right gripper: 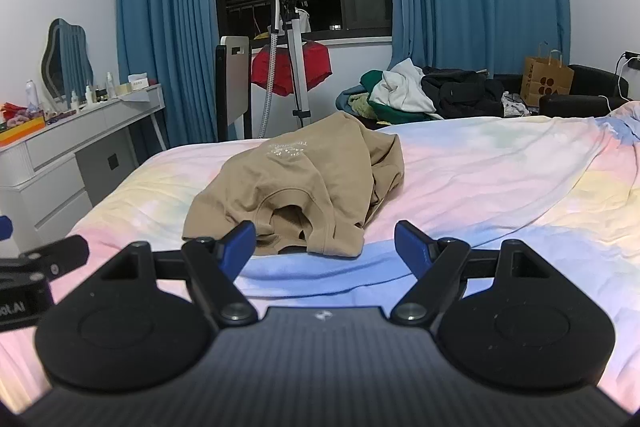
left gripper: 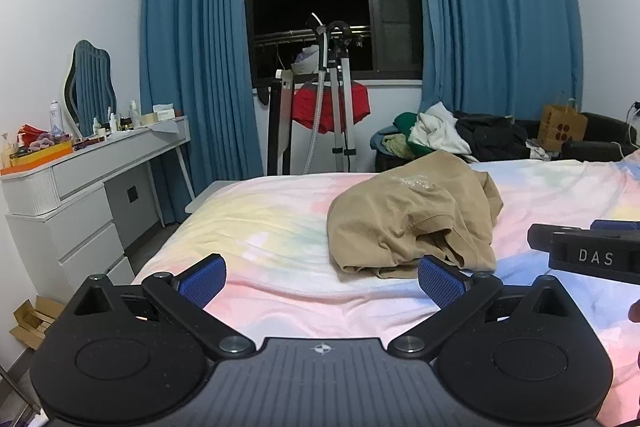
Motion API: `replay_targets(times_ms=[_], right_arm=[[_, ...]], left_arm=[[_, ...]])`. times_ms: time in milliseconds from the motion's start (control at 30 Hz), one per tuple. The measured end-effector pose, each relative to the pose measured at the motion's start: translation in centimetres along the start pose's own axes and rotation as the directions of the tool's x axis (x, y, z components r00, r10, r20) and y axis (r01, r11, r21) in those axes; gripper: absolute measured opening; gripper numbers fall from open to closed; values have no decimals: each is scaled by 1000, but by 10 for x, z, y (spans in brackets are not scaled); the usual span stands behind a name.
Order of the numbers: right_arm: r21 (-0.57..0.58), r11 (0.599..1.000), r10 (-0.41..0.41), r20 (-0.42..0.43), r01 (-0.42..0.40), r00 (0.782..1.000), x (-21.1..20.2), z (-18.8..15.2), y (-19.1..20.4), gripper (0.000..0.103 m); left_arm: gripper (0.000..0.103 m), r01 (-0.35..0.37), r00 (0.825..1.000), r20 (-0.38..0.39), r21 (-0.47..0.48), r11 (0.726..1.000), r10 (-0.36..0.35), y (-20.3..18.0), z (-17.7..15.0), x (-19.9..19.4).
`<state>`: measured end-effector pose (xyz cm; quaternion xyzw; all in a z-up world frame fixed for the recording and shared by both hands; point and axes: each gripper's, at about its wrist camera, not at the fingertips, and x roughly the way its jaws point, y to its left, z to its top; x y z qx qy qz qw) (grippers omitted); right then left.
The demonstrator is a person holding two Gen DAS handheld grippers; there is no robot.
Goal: Fold clothes
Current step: 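Move both grippers toward the crumpled khaki T-shirt on the bed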
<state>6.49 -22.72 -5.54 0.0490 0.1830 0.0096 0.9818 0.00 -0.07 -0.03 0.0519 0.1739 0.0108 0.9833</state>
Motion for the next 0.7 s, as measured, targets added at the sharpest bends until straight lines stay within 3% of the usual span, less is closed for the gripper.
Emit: replay_targets(times_ms=[700], right_arm=[[17,1000,-7,8,7,1000,-2,2,-4,78]], left_arm=[[103,-20,1000,3,-1,1000,20,0,-5,4]])
